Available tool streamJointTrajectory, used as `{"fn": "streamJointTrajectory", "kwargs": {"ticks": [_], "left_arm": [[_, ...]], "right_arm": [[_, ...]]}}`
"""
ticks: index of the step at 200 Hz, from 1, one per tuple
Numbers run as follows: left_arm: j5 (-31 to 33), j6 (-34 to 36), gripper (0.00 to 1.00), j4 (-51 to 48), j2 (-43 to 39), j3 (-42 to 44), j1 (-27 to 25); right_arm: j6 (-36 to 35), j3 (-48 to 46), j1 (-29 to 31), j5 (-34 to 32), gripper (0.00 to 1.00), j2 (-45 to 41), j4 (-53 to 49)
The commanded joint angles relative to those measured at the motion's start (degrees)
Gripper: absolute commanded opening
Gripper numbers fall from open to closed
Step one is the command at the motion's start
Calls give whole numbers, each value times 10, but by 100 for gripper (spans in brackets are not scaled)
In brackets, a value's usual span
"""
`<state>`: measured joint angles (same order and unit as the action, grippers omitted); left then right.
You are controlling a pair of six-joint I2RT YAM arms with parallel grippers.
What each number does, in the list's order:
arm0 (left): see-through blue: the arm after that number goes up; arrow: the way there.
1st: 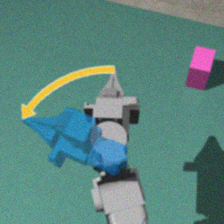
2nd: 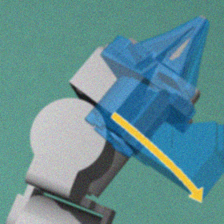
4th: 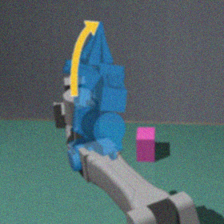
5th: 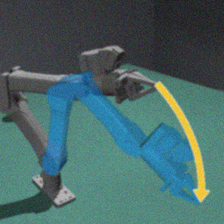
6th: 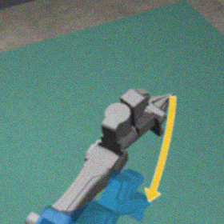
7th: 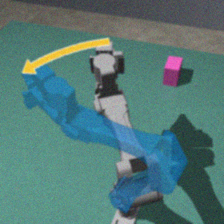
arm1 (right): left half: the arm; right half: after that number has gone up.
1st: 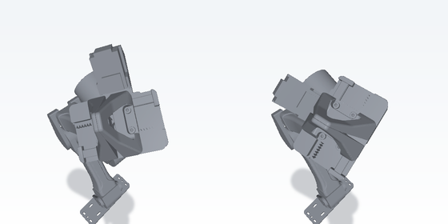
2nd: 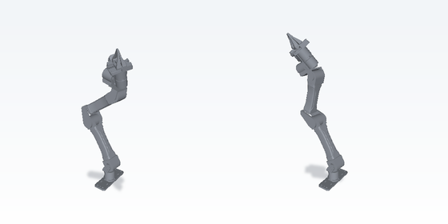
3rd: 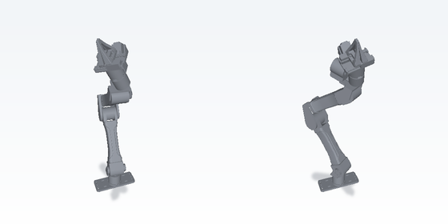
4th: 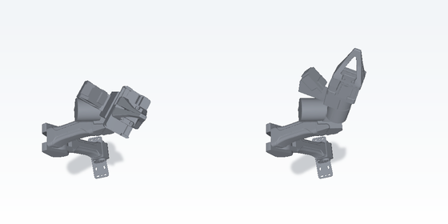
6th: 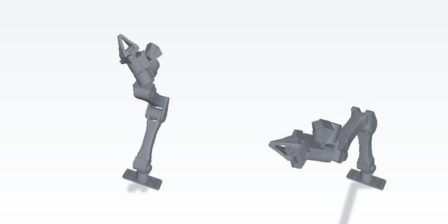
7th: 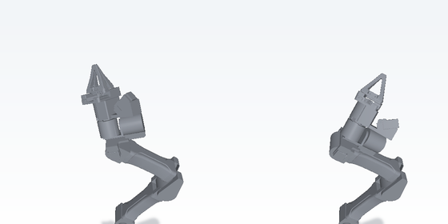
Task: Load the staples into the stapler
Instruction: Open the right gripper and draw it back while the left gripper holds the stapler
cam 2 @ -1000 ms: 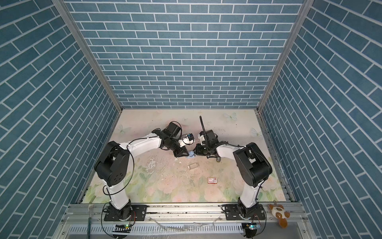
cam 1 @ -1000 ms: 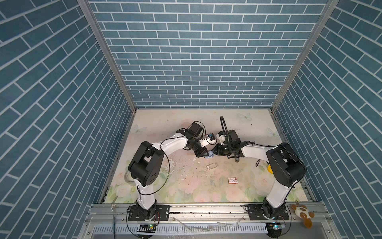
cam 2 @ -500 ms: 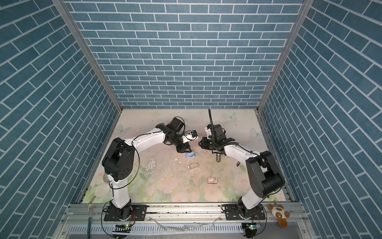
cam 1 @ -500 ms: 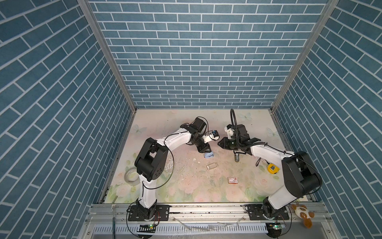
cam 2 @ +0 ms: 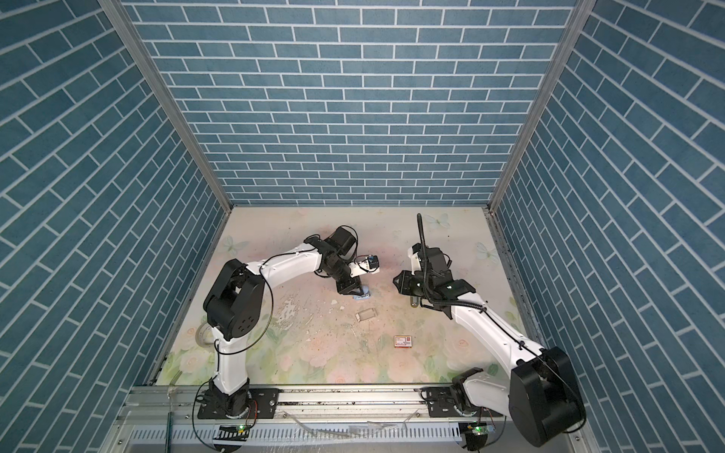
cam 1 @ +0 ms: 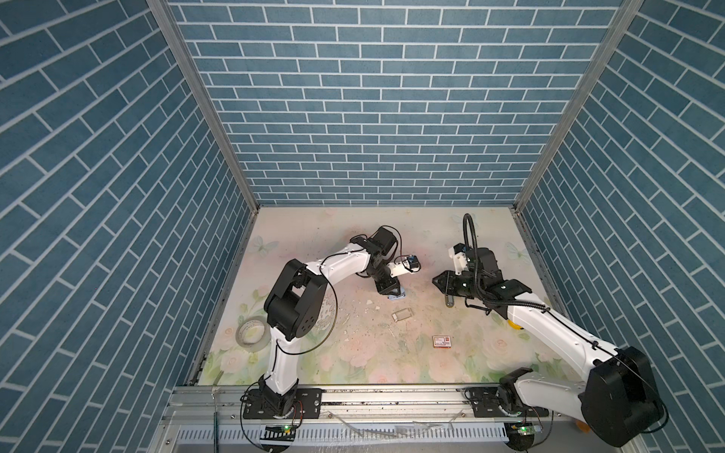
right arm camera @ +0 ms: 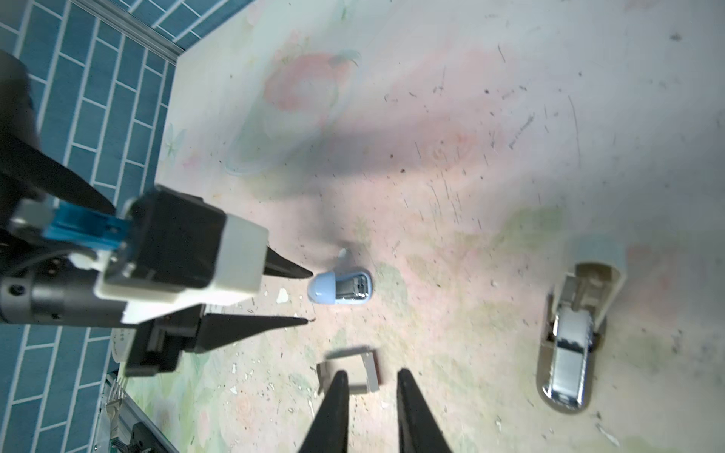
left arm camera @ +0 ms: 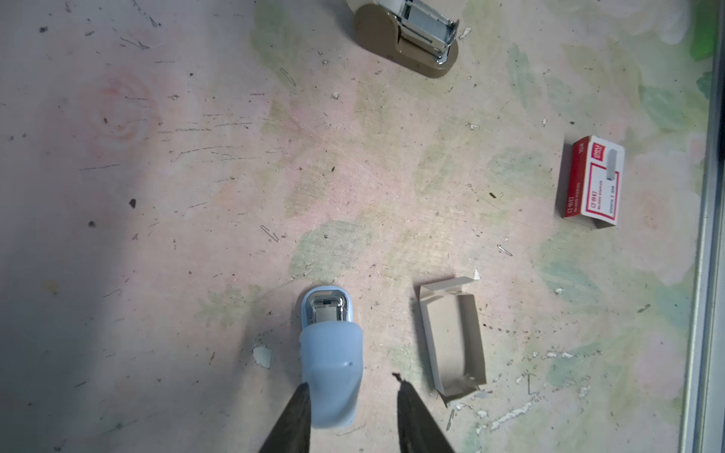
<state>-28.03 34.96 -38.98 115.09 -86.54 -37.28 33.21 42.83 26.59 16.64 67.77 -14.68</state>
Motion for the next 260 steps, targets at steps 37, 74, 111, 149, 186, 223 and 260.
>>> {"fn": "streamJointTrajectory", "kwargs": {"ticks": [37, 74, 111, 149, 186, 223, 260], "left_arm": [[33, -6, 37, 7, 20, -15, -14], [39, -7, 37, 9, 28, -18, -14], [41, -9, 34, 13, 33, -21, -15], [44, -9, 36, 14, 27, -21, -17], [44, -7, 36, 14, 28, -24, -18], [43, -7, 30, 16, 30, -25, -19], [43, -2, 23, 8, 36, -31, -20]], "right_arm": [[12, -32, -2, -21, 23, -40, -25], [12, -37, -4, -20, 23, -46, -26], [14, -40, -3, -19, 23, -47, -23], [17, -44, -3, -17, 23, -49, -19], [21, -50, -4, -14, 23, -48, -12], [23, -53, -3, -12, 22, -46, -6], [25, -56, -3, -7, 22, -43, -1]]}}
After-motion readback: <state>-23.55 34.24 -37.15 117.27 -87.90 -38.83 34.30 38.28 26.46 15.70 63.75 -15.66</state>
